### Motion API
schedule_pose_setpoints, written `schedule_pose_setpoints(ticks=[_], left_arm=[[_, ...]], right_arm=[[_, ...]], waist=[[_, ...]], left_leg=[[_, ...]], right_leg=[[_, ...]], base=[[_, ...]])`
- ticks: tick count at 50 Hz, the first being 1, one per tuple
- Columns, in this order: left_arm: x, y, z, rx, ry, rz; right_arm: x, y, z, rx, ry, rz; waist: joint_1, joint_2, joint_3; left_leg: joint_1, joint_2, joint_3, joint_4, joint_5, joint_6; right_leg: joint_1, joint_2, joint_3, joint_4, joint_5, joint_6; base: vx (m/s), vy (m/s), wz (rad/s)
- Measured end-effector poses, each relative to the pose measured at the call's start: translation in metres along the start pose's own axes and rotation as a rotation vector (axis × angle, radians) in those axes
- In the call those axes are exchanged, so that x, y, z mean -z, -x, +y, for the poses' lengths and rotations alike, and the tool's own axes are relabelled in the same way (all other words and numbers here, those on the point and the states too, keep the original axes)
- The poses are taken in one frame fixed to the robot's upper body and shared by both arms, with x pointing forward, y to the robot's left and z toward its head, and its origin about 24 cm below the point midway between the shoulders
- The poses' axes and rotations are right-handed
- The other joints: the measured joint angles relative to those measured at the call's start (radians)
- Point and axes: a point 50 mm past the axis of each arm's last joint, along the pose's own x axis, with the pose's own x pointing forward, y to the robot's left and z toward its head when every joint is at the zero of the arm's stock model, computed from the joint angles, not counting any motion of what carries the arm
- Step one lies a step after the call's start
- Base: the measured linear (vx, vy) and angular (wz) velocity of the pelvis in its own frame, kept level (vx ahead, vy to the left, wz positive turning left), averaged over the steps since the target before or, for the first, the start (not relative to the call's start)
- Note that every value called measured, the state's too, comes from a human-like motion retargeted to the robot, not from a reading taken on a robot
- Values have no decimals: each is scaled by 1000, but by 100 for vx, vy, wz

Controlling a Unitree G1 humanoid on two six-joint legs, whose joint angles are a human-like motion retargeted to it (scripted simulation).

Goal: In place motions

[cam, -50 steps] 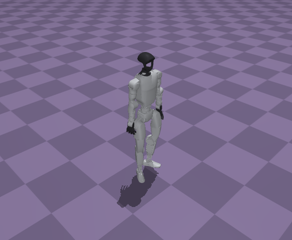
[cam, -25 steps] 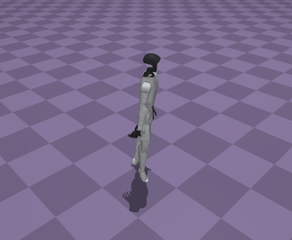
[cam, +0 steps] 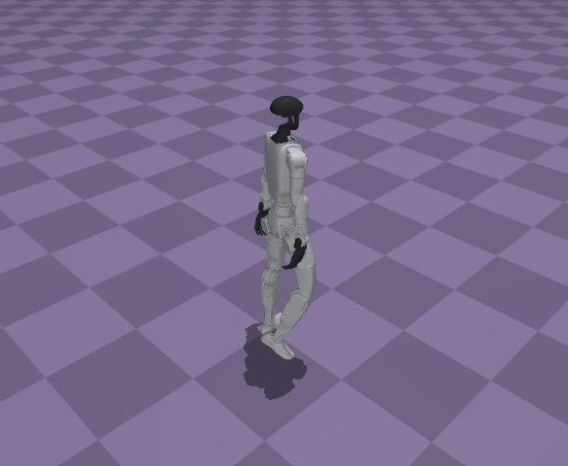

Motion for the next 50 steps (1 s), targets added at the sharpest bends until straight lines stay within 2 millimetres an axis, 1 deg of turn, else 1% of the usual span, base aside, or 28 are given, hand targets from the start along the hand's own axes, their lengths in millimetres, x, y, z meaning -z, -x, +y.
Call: schedule_pose_setpoints(ticks=[4,8,9,10,11,12,13,14,15,17,20,24,27,29,32,35,38,40,42,44,45,47,48,49,50], left_arm=[[-16,0,3,0,-15,-43],[-28,1,4,6,-23,-84],[-30,1,3,9,-17,-90],[-32,1,2,12,-12,-95],[-34,2,1,16,-8,-96],[-35,2,0,19,-6,-97],[-35,2,-2,22,-10,-95],[-34,2,-6,24,-9,-91],[-32,2,-10,26,-5,-88],[-28,2,-18,45,17,-77],[-17,2,-21,73,-1,-49],[1,0,-11,33,-75,5],[14,1,-8,18,-43,67],[18,2,-6,10,-28,92],[20,2,0,-6,-25,101],[21,1,1,-3,-16,90],[24,1,3,-5,-17,86],[27,1,3,-6,-20,94],[30,2,2,-6,-19,108],[32,2,3,-6,-24,118],[32,2,3,-5,-29,120],[27,2,3,-3,-45,109],[24,1,3,-1,-55,101],[20,1,3,1,-66,92],[17,1,3,4,-77,83]], right_arm=[[12,-2,7,-16,-34,38],[26,-3,12,-21,-21,101],[29,-3,13,-24,-21,116],[33,-3,14,-28,-23,129],[36,-3,15,-35,-27,142],[39,-3,16,-44,-33,156],[42,-2,17,-54,-43,169],[44,-2,17,-59,-52,176],[45,-2,17,-61,-62,180],[41,-1,11,-40,-70,158],[29,0,2,-9,-46,115],[5,2,-5,-7,-16,39],[-13,3,-7,-16,-3,-34],[-21,4,-7,-17,19,-66],[-30,5,-7,-14,76,-86],[-33,6,-7,-17,133,-77],[-33,6,-6,-18,169,-66],[-30,5,-7,-16,173,-58],[-27,5,-8,-16,157,-49],[-22,5,-9,-19,123,-38],[-19,5,-10,-21,101,-32],[-15,7,-14,-20,47,-29],[-14,8,-17,-18,20,-31],[-13,9,-20,-15,-1,-36],[-12,10,-23,-11,-18,-42]], waist=[[-29,-36,21],[-59,-97,33],[-63,-112,40],[-66,-127,49],[-55,-135,51],[-42,-140,50],[-24,-141,46],[-1,-138,42],[25,-134,39],[79,-128,39],[90,-110,40],[54,-97,28],[62,-102,35],[71,-108,37],[65,-119,38],[30,-129,46],[33,-141,46],[44,-148,41],[53,-157,36],[64,-161,36],[74,-160,41],[113,-153,58],[126,-150,63],[120,-146,62],[104,-141,56]], left_leg=[[-29,-25,-92,12,19,2],[-28,-105,-177,9,31,7],[-21,-127,-203,9,34,8],[-11,-150,-231,9,36,9],[-8,-160,-248,9,39,7],[-7,-169,-263,11,42,5],[-13,-175,-275,15,45,5],[-16,-177,-281,17,48,4],[-17,-177,-284,17,50,2],[-19,-174,-274,17,51,-2],[-14,-164,-284,18,53,-12],[-35,-160,-325,28,57,-28],[-34,-157,-318,36,53,-35],[-33,-153,-308,45,44,-36],[-38,-149,-303,82,17,-28],[-45,-154,-332,141,-5,-11],[-46,-142,-294,202,-7,-12],[-53,-143,-294,241,12,-4],[-68,-166,-345,274,8,26],[-68,-202,-458,274,-23,37],[-63,-226,-533,264,-32,37],[-34,-273,-684,220,-11,17],[-22,-286,-724,199,-2,19],[-13,-273,-685,182,-12,24],[-7,-247,-605,165,-30,31]], right_leg=[[-34,70,145,-157,-84,57],[-81,138,435,-341,-142,115],[-79,150,484,-387,-114,102],[-75,160,520,-432,-69,75],[-73,182,634,-426,-99,76],[-63,179,647,-425,-117,78],[-38,124,458,-432,-111,86],[-21,105,387,-438,-109,95],[-8,103,375,-443,-110,105],[-4,104,373,-446,-113,106],[20,101,341,-453,-122,110],[49,116,275,-482,-133,101],[65,121,263,-496,-137,97],[69,124,266,-503,-140,96],[70,128,289,-510,-144,95],[75,128,316,-511,-145,97],[54,117,376,-494,-136,100],[33,106,422,-482,-124,103],[6,94,478,-471,-109,107],[-21,97,562,-459,-91,111],[-34,104,614,-452,-81,113],[-62,141,732,-439,-60,107],[-77,160,786,-434,-49,103],[-94,174,825,-431,-34,101],[-111,185,856,-429,-18,99]], base=[[1,1,190],[10,0,190],[10,2,185],[8,3,166],[9,5,146],[11,6,124],[11,6,109],[12,5,91],[7,3,54],[2,1,25],[5,-5,54],[1,-9,80],[-3,-18,31],[0,-15,3],[2,-14,10],[0,-15,1],[2,-11,-95],[3,-5,-159],[3,-1,-191],[8,3,-231],[7,6,-281],[2,8,-306],[-2,9,-270],[-3,9,-221],[-4,7,-141]])
